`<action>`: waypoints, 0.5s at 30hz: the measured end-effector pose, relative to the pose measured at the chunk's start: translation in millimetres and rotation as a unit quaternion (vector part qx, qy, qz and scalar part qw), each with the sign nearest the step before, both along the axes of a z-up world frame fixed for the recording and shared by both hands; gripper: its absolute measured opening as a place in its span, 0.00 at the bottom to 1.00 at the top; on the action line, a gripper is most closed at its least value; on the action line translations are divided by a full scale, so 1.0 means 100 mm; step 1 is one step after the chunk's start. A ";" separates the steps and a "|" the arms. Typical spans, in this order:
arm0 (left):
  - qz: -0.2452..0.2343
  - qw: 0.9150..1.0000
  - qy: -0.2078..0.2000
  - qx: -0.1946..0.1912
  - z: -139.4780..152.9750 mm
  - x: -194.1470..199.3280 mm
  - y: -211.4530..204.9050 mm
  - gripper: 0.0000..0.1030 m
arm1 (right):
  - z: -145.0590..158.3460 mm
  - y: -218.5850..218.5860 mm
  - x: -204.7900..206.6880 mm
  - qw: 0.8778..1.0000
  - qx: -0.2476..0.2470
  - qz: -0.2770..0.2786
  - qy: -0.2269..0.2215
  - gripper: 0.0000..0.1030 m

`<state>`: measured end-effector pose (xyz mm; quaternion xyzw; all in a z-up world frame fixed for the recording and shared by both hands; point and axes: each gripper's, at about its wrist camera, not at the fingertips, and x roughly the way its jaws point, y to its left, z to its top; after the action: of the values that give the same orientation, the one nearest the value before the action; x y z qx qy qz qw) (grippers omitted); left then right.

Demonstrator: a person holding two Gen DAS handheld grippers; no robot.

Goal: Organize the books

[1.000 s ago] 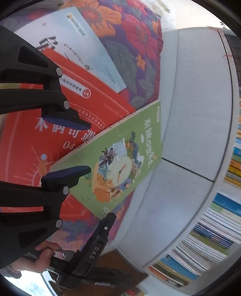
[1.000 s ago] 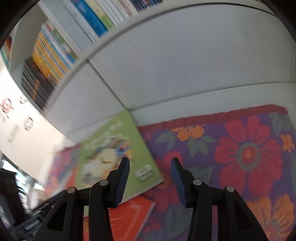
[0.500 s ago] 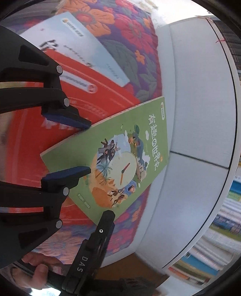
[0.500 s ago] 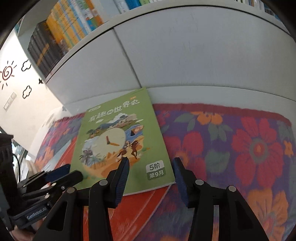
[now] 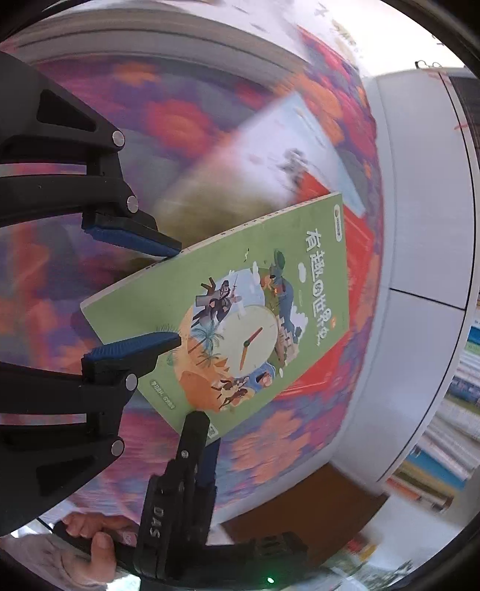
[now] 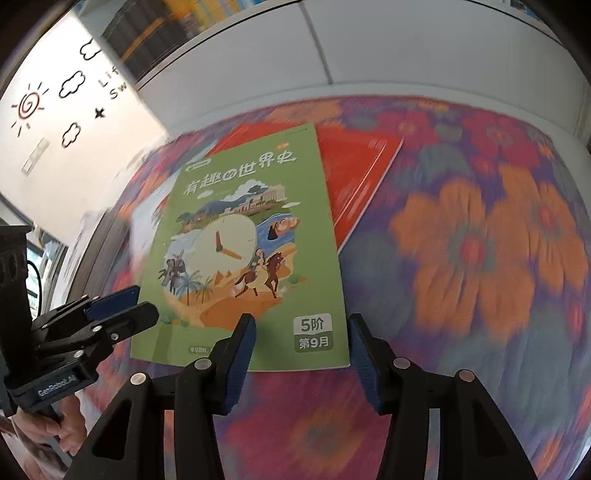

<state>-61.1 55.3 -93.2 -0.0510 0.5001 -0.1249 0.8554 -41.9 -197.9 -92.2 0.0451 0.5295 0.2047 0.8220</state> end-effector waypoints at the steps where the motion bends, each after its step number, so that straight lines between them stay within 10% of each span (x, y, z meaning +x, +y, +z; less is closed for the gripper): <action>1: -0.002 1.000 0.003 0.001 -0.01 -0.12 0.02 0.37 | 0.00 0.02 -0.14 1.000 0.002 0.003 0.004 0.52; 8: -0.035 0.999 0.032 -0.013 -0.12 -0.70 0.29 0.37 | -0.03 0.24 -1.05 0.994 0.001 0.085 0.062 0.55; 15: -0.060 0.994 0.071 -0.061 -0.22 -0.44 0.43 0.37 | -0.15 0.02 -0.55 0.989 0.080 0.082 0.095 0.54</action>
<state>-104.8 97.9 -115.2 -0.0821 0.5527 -0.2025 0.8042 -96.4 -195.4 -106.8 0.0866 0.5894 0.3077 0.7419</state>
